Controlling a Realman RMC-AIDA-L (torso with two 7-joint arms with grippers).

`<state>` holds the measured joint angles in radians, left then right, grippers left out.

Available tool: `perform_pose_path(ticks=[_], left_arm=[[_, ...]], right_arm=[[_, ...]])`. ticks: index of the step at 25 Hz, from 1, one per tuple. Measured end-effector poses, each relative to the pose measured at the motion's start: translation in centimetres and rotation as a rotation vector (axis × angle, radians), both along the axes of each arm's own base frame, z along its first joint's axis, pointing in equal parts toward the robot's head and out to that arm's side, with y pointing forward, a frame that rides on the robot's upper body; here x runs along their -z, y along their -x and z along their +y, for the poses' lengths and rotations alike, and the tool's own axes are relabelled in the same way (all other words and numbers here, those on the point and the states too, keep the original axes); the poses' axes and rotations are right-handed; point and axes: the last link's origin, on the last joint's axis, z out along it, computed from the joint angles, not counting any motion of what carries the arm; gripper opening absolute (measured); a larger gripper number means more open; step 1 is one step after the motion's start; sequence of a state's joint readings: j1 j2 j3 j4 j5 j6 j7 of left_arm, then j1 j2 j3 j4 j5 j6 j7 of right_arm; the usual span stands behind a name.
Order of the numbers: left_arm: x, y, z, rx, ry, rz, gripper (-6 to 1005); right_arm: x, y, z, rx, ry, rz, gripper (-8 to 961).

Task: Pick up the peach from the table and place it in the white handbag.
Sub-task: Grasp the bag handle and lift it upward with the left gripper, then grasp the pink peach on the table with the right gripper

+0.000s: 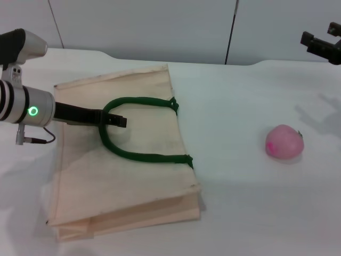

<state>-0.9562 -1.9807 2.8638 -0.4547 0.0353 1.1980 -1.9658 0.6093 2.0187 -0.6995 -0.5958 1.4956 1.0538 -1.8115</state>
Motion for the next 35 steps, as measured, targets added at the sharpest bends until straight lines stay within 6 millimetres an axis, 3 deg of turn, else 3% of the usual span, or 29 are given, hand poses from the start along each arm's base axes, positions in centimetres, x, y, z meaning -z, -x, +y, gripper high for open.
perform_pose_path(ticks=[10, 21, 28, 35], left_arm=[[0.0, 0.1, 0.3, -0.003, -0.012, 0.017, 745], [0.4, -0.4, 0.3, 0.009, -0.002, 0.013, 301], [0.3, -1.3, 0.3, 0.034, 0.001, -0.044, 187], [-2.0, -3.4, -0.1, 0.164, -0.043, -0.226, 121]], right_arm=[[0.0, 0.0, 0.0, 0.001, 0.000, 0.002, 863], [0.1, 0.0, 0.0, 0.002, 0.002, 0.004, 864], [0.2, -0.4, -0.3, 0.010, 0.004, 0.003, 864], [-0.2, -0.2, -1.0, -0.020, 0.088, 0.018, 865]])
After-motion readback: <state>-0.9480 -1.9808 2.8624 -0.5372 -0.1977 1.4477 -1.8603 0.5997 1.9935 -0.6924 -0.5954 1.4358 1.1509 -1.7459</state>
